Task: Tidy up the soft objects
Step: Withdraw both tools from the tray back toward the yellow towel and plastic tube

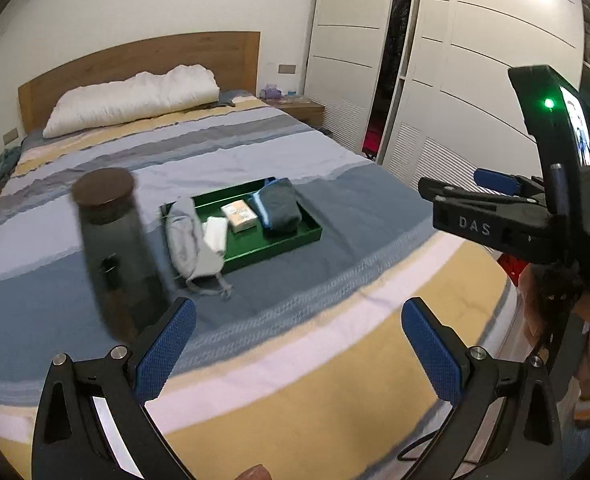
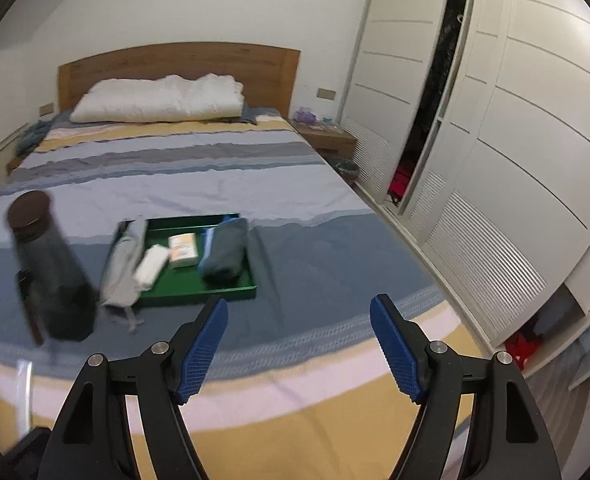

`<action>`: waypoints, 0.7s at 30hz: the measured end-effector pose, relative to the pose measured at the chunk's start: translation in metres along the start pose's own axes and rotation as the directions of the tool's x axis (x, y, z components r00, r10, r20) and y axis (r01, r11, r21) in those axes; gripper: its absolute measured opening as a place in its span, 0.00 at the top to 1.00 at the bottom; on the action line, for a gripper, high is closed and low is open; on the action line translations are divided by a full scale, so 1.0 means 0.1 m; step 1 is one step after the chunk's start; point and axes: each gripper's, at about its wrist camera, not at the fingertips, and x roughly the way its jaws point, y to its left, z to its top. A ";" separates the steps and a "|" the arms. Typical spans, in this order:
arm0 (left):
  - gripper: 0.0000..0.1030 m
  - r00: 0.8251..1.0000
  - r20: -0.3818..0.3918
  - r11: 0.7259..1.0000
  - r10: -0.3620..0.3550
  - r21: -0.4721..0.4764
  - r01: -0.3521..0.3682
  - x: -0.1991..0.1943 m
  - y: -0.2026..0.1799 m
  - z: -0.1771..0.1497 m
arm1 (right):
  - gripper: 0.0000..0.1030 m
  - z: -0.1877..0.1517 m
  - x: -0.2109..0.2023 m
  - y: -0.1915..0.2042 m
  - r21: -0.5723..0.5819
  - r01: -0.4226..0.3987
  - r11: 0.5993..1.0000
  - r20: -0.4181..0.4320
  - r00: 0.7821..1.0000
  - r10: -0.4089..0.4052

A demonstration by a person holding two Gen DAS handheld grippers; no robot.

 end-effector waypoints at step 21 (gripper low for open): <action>0.02 0.985 0.031 0.986 0.169 -0.015 -0.169 -1.50 1.09 -1.24 | 0.19 -1.22 -1.82 1.34 -0.088 -0.194 0.977 -0.030 0.981 0.192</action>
